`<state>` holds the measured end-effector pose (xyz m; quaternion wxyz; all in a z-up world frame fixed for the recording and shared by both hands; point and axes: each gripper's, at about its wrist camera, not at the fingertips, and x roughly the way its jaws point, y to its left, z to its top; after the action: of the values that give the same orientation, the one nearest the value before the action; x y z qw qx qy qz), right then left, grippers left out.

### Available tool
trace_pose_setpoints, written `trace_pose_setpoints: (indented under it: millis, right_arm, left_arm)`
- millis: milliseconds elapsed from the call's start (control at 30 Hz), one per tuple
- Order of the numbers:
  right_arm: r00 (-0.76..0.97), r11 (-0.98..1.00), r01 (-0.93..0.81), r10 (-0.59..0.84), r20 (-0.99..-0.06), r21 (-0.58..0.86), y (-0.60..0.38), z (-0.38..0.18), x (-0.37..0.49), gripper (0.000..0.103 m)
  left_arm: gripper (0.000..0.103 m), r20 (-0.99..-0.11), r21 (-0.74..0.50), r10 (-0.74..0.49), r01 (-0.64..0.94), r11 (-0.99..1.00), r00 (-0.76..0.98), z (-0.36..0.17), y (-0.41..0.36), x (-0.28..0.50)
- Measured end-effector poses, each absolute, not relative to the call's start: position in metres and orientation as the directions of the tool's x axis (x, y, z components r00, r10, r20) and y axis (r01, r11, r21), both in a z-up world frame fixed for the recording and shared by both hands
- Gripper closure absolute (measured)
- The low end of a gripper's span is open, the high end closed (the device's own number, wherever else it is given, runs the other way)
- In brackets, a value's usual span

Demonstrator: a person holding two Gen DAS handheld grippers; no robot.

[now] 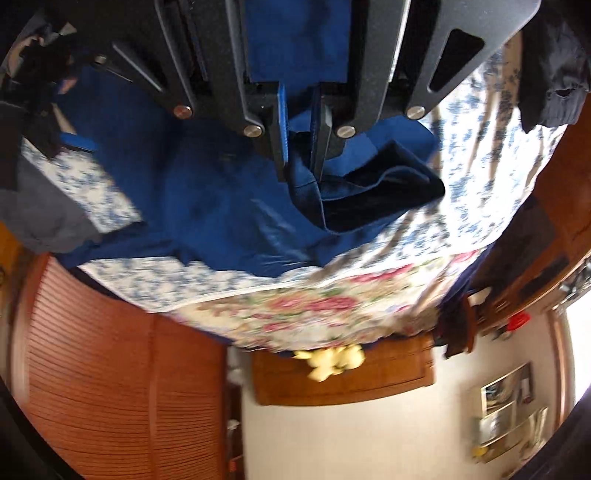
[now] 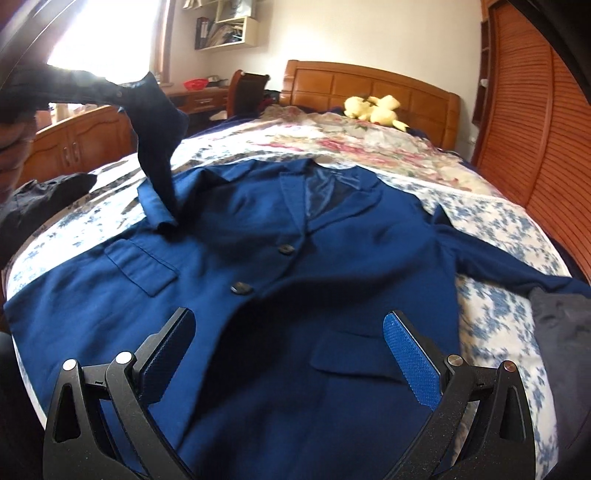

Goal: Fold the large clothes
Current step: 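Grasp the blazer side edge with the left tool and fold it inward, then move the right tool to the other sleeve and close on it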

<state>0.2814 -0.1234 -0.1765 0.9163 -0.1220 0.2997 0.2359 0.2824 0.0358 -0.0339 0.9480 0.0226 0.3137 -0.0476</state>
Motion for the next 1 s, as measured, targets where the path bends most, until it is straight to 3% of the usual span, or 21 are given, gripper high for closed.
trace_pose_setpoints:
  millis: [167, 500, 767, 1000]
  right_arm:
    - [0.717, 0.869, -0.486, 0.335, -0.612, -0.094, -0.139, -0.170, 0.273, 0.000]
    - [0.707, 0.881, -0.471, 0.346, -0.616, -0.046, -0.140, -0.175, 0.285, 0.000]
    - [0.703, 0.862, -0.507, 0.393, -0.593, -0.030, -0.114, -0.175, 0.281, 0.000]
    - [0.662, 0.819, -0.574, 0.445, -0.603, -0.025, -0.082, -0.179, 0.271, 0.000]
  left_arm:
    - [0.097, -0.580, -0.022, -0.139, 0.155, 0.988, 0.803, -0.041, 0.015, 0.257]
    - [0.092, -0.603, 0.032, -0.113, 0.166, 0.986, 0.790, -0.096, 0.014, 0.225]
    - [0.091, -0.546, 0.028, -0.116, 0.156, 0.987, 0.830, -0.109, 0.025, 0.191]
    - [0.077, -0.510, -0.029, -0.128, 0.132, 0.991, 0.850, -0.098, 0.058, 0.170]
